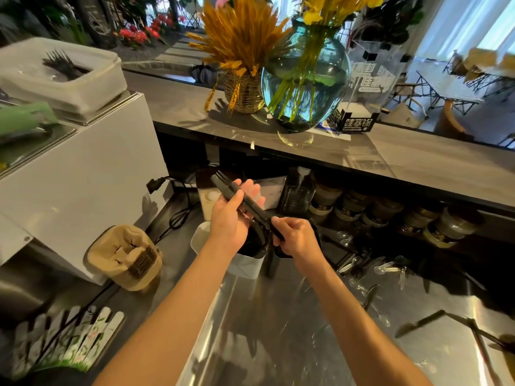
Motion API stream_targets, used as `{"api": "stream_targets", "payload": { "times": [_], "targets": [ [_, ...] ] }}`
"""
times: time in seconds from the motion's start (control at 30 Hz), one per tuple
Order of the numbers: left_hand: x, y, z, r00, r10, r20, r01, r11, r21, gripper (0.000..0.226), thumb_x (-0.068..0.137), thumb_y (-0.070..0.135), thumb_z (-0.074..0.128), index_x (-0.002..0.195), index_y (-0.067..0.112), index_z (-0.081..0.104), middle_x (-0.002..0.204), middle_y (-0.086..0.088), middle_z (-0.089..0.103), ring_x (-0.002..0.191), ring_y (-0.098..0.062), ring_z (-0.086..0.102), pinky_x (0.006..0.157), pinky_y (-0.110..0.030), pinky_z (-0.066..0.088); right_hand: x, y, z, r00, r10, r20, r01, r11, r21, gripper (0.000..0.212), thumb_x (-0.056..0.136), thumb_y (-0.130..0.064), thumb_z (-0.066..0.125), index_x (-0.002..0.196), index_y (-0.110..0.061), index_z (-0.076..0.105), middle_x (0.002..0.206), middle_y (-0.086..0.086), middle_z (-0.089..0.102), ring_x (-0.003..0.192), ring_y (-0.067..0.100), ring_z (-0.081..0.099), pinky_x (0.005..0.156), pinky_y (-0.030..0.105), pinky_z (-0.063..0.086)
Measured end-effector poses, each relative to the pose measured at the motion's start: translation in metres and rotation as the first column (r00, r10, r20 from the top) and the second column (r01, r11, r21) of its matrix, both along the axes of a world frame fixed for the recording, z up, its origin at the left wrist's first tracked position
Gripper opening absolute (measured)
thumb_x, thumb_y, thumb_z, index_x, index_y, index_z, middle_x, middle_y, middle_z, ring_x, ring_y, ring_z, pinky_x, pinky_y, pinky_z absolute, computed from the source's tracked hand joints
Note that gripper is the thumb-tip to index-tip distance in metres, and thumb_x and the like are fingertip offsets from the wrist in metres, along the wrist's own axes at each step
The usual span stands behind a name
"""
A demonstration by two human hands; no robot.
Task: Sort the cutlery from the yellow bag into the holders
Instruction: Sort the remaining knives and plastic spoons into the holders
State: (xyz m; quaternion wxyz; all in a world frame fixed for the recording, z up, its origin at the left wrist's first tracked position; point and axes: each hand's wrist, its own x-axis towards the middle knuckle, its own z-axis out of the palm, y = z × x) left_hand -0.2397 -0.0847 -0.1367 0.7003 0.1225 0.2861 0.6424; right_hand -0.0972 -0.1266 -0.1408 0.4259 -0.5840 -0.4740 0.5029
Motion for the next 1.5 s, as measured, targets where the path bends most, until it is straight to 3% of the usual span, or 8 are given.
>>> {"api": "stream_targets", "payload": {
  "times": [0.13, 0.33, 0.53, 0.8, 1.03, 1.17, 1.27, 1.5],
  "targets": [
    [-0.006, -0.005, -0.001, 0.99, -0.077, -0.122, 0.073, 0.997, -0.036, 0.027, 0.107, 0.009, 0.035, 0.118, 0.007, 0.06, 0.113, -0.013, 0.072, 0.112, -0.028, 0.068, 0.086, -0.045, 0.056, 0.003, 0.001, -0.004, 0.996, -0.074, 0.044, 0.074, 0.997, -0.002, 0.048, 0.1, -0.028, 0.061, 0.072, 0.011, 0.061, 0.058, 0.018, 0.051, 0.038, 0.012, 0.035, 0.04, 0.024, 0.025],
    [-0.011, -0.008, -0.002, 0.966, -0.103, -0.236, 0.098, 0.995, -0.036, 0.027, 0.107, 0.012, 0.037, 0.11, 0.01, 0.064, 0.105, -0.01, 0.076, 0.102, -0.022, 0.072, 0.084, -0.043, 0.055, 0.006, 0.001, -0.006, 0.991, -0.126, -0.035, 0.126, 0.992, -0.014, 0.033, 0.101, -0.023, 0.059, 0.078, -0.001, 0.068, 0.058, 0.009, 0.062, 0.042, 0.011, 0.042, 0.041, 0.022, 0.031],
    [-0.012, -0.001, -0.007, 0.952, -0.07, -0.298, 0.047, 0.995, -0.086, 0.028, 0.105, 0.01, 0.045, 0.127, 0.001, 0.058, 0.106, -0.011, 0.075, 0.102, -0.023, 0.072, 0.09, -0.043, 0.057, 0.008, -0.001, -0.006, 0.993, -0.004, -0.12, 0.003, 1.0, -0.008, 0.015, 0.1, -0.014, 0.06, 0.097, -0.004, 0.071, 0.069, 0.01, 0.066, 0.05, 0.011, 0.045, 0.044, 0.019, 0.034],
    [-0.019, 0.009, -0.002, 0.987, 0.032, -0.16, -0.06, 0.983, -0.175, 0.026, 0.103, 0.014, 0.05, 0.122, 0.002, 0.061, 0.115, -0.019, 0.071, 0.105, -0.029, 0.071, 0.095, -0.048, 0.055, 0.019, 0.001, -0.007, 0.991, -0.058, -0.117, 0.06, 0.998, 0.011, 0.014, 0.098, -0.009, 0.061, 0.104, -0.007, 0.074, 0.064, 0.006, 0.063, 0.049, 0.011, 0.045, 0.045, 0.019, 0.034],
    [-0.059, 0.028, 0.001, 0.978, 0.21, -0.007, -0.208, 0.961, -0.185, 0.023, 0.107, 0.019, 0.039, 0.105, 0.006, 0.059, 0.084, -0.008, 0.073, 0.078, -0.023, 0.074, 0.071, -0.04, 0.06, 0.042, 0.004, -0.012, 0.934, -0.287, -0.215, 0.282, 0.958, -0.054, 0.014, 0.098, -0.011, 0.062, 0.093, -0.004, 0.073, 0.065, 0.007, 0.061, 0.054, 0.011, 0.047, 0.048, 0.018, 0.035],
    [-0.067, 0.03, -0.008, 0.978, 0.208, -0.029, -0.208, 0.942, -0.265, 0.027, 0.107, 0.024, 0.038, 0.094, 0.011, 0.058, 0.06, 0.002, 0.05, 0.044, -0.009, 0.045, 0.044, -0.022, 0.042, 0.042, 0.011, -0.006, 0.963, -0.22, 0.154, 0.2, 0.971, 0.135, 0.014, 0.097, -0.015, 0.065, 0.092, -0.007, 0.075, 0.063, 0.002, 0.066, 0.053, 0.008, 0.054, 0.051, 0.019, 0.043],
    [-0.066, 0.026, -0.009, 0.987, 0.14, -0.074, -0.156, 0.948, -0.277, 0.029, 0.107, 0.027, 0.039, 0.088, 0.014, 0.057, 0.052, 0.007, 0.039, 0.036, -0.005, 0.03, 0.034, -0.018, 0.024, 0.035, 0.019, 0.011, 0.843, -0.066, 0.533, -0.065, 0.973, 0.223, 0.01, 0.095, -0.018, 0.068, 0.093, -0.013, 0.076, 0.066, -0.004, 0.068, 0.053, 0.0, 0.059, 0.05, 0.013, 0.043],
    [-0.068, 0.022, -0.011, 0.995, 0.073, -0.067, -0.09, 0.953, -0.289, 0.028, 0.106, 0.029, 0.043, 0.092, 0.012, 0.06, 0.051, 0.006, 0.038, 0.036, -0.004, 0.028, 0.032, -0.018, 0.023, 0.014, 0.041, 0.032, 0.63, 0.086, 0.771, -0.296, 0.945, 0.137, 0.014, 0.094, -0.018, 0.069, 0.098, -0.007, 0.078, 0.072, -0.005, 0.065, 0.059, 0.003, 0.058, 0.049, 0.011, 0.043]
  ]
}}
